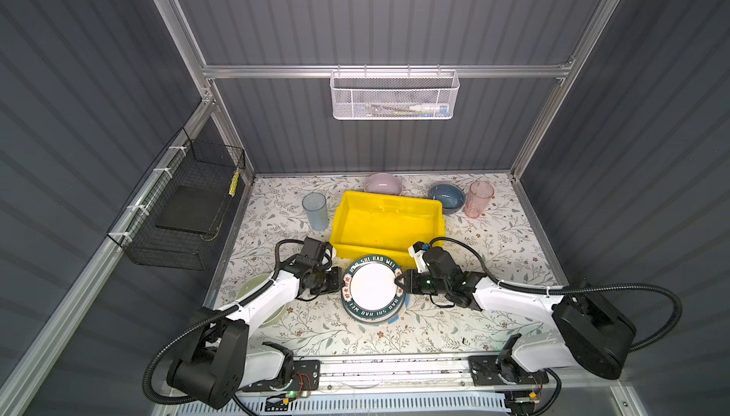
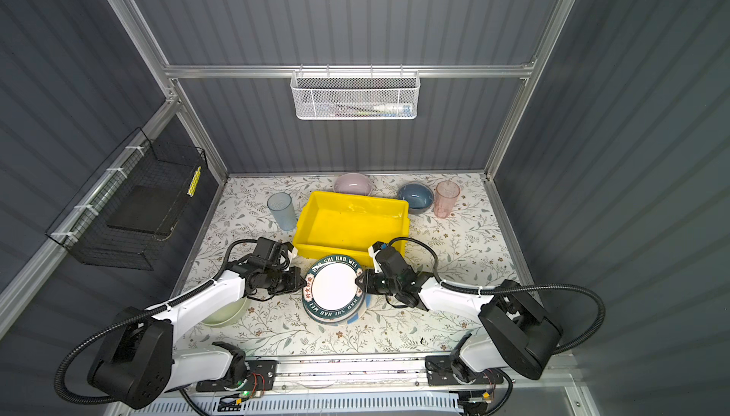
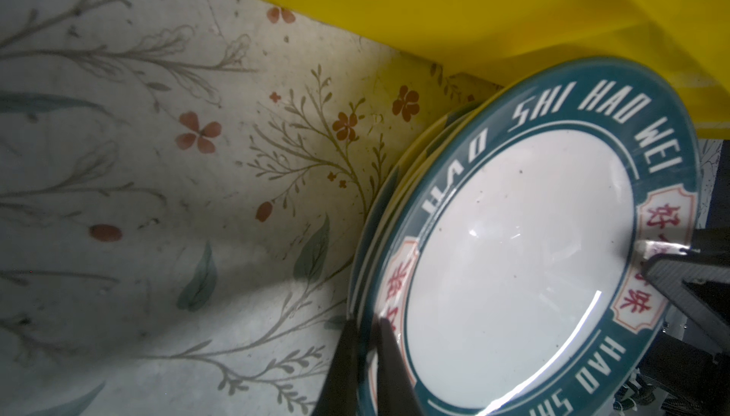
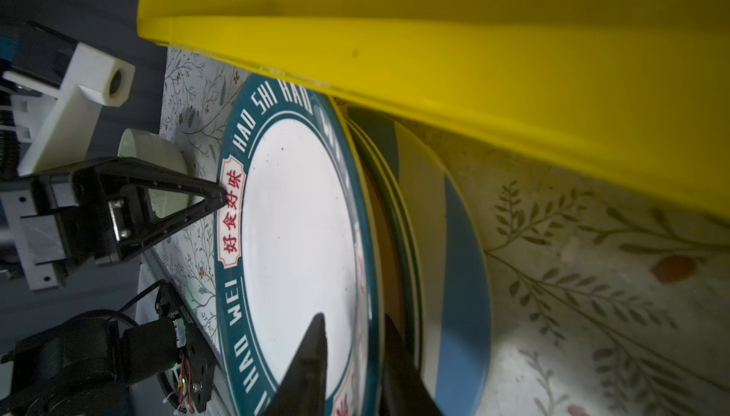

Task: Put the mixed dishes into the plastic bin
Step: 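Pinch the top green-rimmed plate rims with both grippers and lift it, then carry the green-rimmed plate with both grippers into the yellow bin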

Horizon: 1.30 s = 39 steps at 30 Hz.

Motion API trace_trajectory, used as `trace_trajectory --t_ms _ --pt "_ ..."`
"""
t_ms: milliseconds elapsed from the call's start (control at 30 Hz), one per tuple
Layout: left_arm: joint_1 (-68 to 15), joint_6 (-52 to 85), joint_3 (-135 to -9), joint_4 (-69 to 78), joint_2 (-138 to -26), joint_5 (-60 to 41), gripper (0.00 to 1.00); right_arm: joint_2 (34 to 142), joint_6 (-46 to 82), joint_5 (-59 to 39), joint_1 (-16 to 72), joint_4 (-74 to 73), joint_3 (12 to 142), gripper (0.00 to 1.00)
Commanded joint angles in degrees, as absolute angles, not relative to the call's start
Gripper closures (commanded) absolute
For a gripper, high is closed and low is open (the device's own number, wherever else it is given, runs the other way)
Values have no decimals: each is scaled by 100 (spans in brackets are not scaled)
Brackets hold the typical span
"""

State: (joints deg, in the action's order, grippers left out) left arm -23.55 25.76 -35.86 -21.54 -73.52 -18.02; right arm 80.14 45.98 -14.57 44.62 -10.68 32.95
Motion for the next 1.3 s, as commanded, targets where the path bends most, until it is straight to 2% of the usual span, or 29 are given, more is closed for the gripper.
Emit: trace_trajectory --t_ms 0,367,700,933,1267 --pt "-2443 2542 -3350 -2249 -7456 -2027 92 8060 4619 -1558 4562 -1345 3543 80" --pt "-2443 2497 -3436 -2263 -7296 -1965 90 7945 4658 -1449 4562 -1021 3574 100" --pt "-2443 2403 -4034 -2998 -6887 -1668 80 7310 4290 -1216 4562 -284 3684 100" --pt "-2443 2188 -4688 -3724 -6829 -1441 62 6733 3906 -918 4536 313 3921 100" --pt "-2435 2172 -5278 -4005 -6814 -714 48 6270 3630 -458 4083 1388 4860 100"
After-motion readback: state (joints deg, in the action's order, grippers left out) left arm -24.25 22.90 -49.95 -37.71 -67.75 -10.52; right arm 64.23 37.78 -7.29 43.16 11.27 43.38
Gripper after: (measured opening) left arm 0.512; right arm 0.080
